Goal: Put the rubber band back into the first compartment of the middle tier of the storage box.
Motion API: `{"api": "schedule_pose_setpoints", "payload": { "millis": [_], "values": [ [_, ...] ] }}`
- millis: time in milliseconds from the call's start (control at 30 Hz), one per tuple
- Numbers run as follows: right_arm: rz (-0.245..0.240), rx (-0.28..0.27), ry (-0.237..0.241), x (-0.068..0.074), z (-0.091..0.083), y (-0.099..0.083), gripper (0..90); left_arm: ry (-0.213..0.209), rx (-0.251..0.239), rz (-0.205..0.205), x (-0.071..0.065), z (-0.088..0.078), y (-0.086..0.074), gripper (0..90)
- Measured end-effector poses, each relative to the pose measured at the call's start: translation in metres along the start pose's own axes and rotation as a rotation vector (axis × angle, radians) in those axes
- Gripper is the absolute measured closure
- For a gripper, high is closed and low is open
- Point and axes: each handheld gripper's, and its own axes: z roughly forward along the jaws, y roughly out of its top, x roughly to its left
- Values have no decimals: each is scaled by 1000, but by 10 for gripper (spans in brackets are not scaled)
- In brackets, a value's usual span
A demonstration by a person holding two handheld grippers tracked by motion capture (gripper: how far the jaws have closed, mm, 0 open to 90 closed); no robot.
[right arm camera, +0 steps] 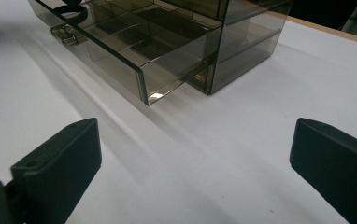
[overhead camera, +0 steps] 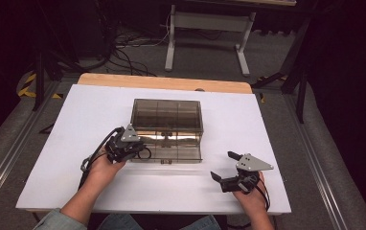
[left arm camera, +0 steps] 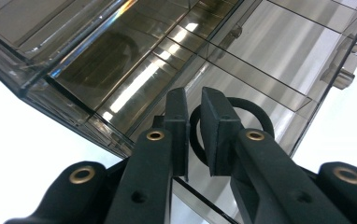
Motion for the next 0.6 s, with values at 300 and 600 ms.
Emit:
{"api": "schedule_pose_setpoints", "payload": {
  "millis": [300, 600],
  "values": [
    [1, 0, 2, 0, 0, 0, 27, -45, -78, -5, -2, -18, 4, 889],
    [3, 0, 4, 0, 0, 0, 27, -123, -63, 33, -6, -24, 6, 895]
  ]
}}
